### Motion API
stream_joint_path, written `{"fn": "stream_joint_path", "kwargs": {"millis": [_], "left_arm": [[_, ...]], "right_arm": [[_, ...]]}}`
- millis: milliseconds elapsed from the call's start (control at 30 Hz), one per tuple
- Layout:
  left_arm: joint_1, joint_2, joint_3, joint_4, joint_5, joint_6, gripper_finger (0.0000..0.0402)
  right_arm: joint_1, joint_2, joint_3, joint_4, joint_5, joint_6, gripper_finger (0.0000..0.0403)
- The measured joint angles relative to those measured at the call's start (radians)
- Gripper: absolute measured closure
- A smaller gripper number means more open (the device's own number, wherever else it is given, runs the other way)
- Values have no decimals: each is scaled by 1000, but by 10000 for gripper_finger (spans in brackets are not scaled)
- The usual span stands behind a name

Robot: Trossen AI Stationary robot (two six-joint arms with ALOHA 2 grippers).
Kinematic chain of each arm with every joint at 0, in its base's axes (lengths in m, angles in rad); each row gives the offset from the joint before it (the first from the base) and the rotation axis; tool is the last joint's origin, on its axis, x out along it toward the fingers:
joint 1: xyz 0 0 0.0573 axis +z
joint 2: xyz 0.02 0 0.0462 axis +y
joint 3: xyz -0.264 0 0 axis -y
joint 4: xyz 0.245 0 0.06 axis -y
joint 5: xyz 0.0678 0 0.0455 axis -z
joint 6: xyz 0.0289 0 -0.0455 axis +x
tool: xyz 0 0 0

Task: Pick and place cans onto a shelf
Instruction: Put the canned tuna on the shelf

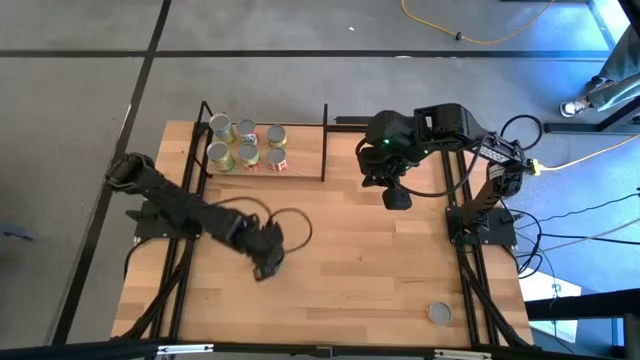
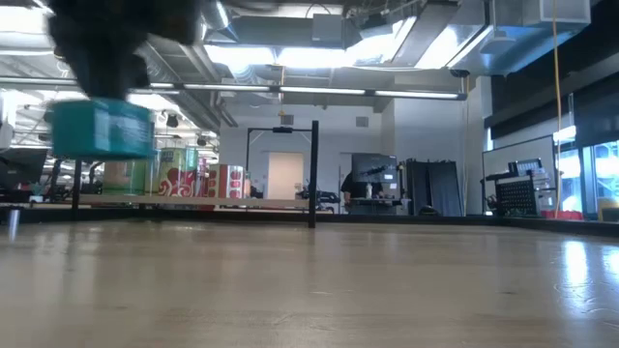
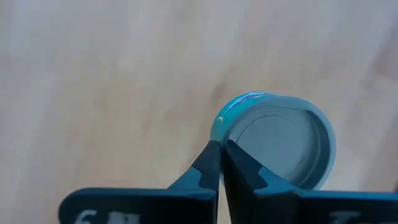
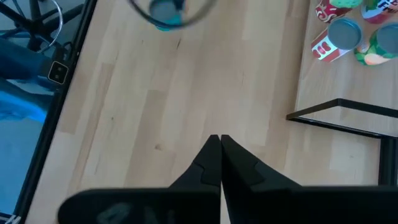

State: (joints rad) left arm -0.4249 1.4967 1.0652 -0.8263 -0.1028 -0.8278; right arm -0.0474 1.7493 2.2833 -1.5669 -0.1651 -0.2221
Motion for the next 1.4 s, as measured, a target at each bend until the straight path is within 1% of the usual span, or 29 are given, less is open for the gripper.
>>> {"fn": "stream_joint_path", "kwargs": {"millis": [133, 267, 400, 500, 667, 967, 1033, 1200, 1300, 1400], "left_arm": [[120, 11, -22, 4, 23, -2, 401], [211, 35, -25, 21, 55, 88, 401], [279, 84, -26, 75, 75, 152, 401], [319, 137, -26, 108, 96, 204, 401], [356, 201, -26, 162, 122, 261, 398], [384, 216, -20, 168, 122, 262, 351], [389, 211, -14, 169, 141, 262, 346], [409, 211, 20, 151, 192, 263, 347], [418, 211, 56, 137, 192, 259, 347], [426, 211, 108, 89, 193, 258, 344]], "right_arm": [[0, 0, 0, -1, -1, -1, 401], [6, 0, 0, -3, -8, -63, 401], [6, 0, 0, -3, -95, -78, 401], [13, 0, 0, -4, -115, -78, 401], [23, 0, 0, -4, -118, -76, 401], [28, 0, 0, -4, -117, -49, 401], [28, 0, 0, -4, -117, -48, 401], [27, 0, 0, -1, -117, -49, 401], [28, 0, 0, 8, -117, -49, 401], [30, 0, 0, 24, -117, -48, 401]]}}
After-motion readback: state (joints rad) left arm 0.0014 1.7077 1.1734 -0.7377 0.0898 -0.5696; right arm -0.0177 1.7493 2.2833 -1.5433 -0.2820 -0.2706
